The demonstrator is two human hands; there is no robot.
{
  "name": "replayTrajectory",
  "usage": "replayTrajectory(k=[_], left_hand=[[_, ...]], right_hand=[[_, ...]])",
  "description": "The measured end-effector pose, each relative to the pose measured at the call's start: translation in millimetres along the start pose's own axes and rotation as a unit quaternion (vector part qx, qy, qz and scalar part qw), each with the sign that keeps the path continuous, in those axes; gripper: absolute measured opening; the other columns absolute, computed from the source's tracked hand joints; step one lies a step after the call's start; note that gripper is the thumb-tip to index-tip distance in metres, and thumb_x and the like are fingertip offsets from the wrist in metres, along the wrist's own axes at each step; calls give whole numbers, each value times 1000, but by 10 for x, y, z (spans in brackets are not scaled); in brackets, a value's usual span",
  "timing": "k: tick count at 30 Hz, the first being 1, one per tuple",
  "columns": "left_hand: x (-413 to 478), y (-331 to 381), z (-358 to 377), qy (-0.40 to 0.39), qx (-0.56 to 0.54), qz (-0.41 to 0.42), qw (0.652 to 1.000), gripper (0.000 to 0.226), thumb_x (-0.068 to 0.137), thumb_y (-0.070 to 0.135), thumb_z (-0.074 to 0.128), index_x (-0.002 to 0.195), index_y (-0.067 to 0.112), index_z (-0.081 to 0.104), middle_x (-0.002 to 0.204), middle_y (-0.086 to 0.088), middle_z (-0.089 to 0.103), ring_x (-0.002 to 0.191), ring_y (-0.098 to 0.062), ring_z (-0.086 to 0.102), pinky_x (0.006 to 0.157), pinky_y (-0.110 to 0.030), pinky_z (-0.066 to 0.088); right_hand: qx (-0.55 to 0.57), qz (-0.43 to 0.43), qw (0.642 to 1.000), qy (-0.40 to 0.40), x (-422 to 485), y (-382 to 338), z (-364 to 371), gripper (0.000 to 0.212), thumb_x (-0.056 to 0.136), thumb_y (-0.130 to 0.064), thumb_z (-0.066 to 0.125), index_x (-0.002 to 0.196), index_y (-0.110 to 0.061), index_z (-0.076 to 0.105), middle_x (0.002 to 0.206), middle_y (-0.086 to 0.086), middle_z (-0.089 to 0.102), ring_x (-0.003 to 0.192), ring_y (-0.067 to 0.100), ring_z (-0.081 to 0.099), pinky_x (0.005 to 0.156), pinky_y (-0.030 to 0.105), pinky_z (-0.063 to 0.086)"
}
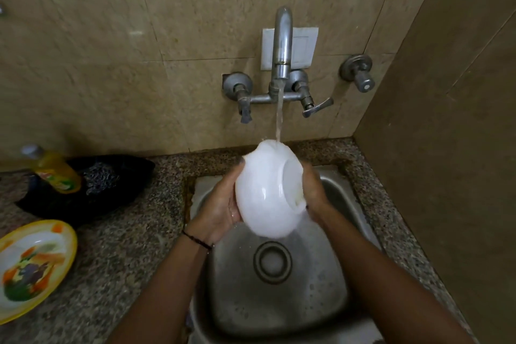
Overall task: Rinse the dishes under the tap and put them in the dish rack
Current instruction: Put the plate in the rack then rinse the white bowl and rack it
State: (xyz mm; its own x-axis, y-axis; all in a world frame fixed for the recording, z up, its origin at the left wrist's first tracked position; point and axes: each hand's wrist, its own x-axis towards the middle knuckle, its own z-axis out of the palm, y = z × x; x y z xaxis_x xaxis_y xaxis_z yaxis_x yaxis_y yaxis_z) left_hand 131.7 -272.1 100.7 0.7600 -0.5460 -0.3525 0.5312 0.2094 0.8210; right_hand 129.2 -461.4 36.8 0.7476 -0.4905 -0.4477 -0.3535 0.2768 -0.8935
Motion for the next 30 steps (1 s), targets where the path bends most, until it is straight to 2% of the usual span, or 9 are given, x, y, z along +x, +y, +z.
replayTrajectory(k=[3, 8, 13, 16, 20, 23, 26, 27, 30], left_hand=[[18, 27, -61, -15, 101, -25, 994, 48, 82, 44, 58, 121, 17, 63, 113, -8, 72, 103, -25, 69, 85, -45, 57], [51, -180, 50, 108, 117, 68, 985, 44, 83, 50, 58, 100, 12, 71, 100, -14, 75, 100, -34, 69, 88, -51, 53], [91, -238, 118, 177, 155, 119, 965, 40, 95, 45, 48, 87, 15, 72, 88, -13, 75, 88, -26, 70, 82, -44, 55], [62, -240, 179, 187, 192, 142, 953, 51, 95, 48, 44, 93, 3, 70, 92, -22, 72, 87, -30, 69, 79, -46, 55], [36, -217, 159, 180, 213, 171, 945, 54, 95, 51, 43, 89, 4, 69, 81, -5, 70, 74, -15, 64, 70, -30, 51], [-5, -226, 170, 163, 242, 193, 937, 57, 94, 49, 43, 71, 0, 60, 60, 0, 59, 60, -9, 55, 59, -26, 42], [-48, -235, 176, 158, 246, 221, 931, 42, 95, 41, 43, 69, 15, 62, 57, 8, 61, 56, 0, 55, 55, -18, 43], [-47, -240, 172, 154, 241, 233, 929, 45, 92, 46, 43, 69, 11, 62, 59, 6, 60, 59, -5, 55, 58, -23, 43], [-74, -229, 222, 154, 250, 244, 924, 45, 92, 45, 42, 57, 16, 46, 50, 9, 46, 52, -4, 43, 53, -21, 35]], right_hand=[[-161, -135, 977, -35, -33, -285, 4, 24, 95, -32, 49, 84, -20, 66, 85, 3, 65, 81, 21, 60, 68, 28, 46], [-261, -337, 903, -45, -332, -374, 108, 31, 99, -27, 41, 117, -15, 64, 105, 0, 66, 95, 9, 60, 84, 30, 45], [-436, -626, 635, -123, -530, -117, 94, 41, 97, -18, 40, 133, -2, 49, 141, 13, 48, 136, 22, 39, 117, 41, 24], [-396, -581, 708, -72, -456, -206, 84, 42, 97, -19, 39, 133, -1, 51, 140, 14, 49, 133, 23, 43, 110, 45, 35], [-425, -627, 641, -120, -438, -209, 129, 39, 95, -15, 42, 130, 1, 53, 138, 16, 51, 132, 23, 44, 113, 41, 32], [-360, -545, 755, -60, -464, -316, 164, 42, 96, -22, 38, 129, -2, 55, 134, 13, 55, 127, 17, 49, 107, 41, 40], [-407, -653, 631, -99, -525, -327, 148, 40, 96, -19, 41, 129, -2, 55, 135, 12, 55, 130, 19, 47, 114, 32, 31], [-407, -637, 645, -107, -487, -361, 154, 40, 96, -22, 41, 130, -5, 55, 135, 10, 55, 130, 18, 46, 113, 30, 30], [-262, -387, 884, -17, -350, -309, 174, 38, 95, -41, 45, 123, -19, 61, 124, 2, 63, 116, 17, 56, 103, 34, 41]])
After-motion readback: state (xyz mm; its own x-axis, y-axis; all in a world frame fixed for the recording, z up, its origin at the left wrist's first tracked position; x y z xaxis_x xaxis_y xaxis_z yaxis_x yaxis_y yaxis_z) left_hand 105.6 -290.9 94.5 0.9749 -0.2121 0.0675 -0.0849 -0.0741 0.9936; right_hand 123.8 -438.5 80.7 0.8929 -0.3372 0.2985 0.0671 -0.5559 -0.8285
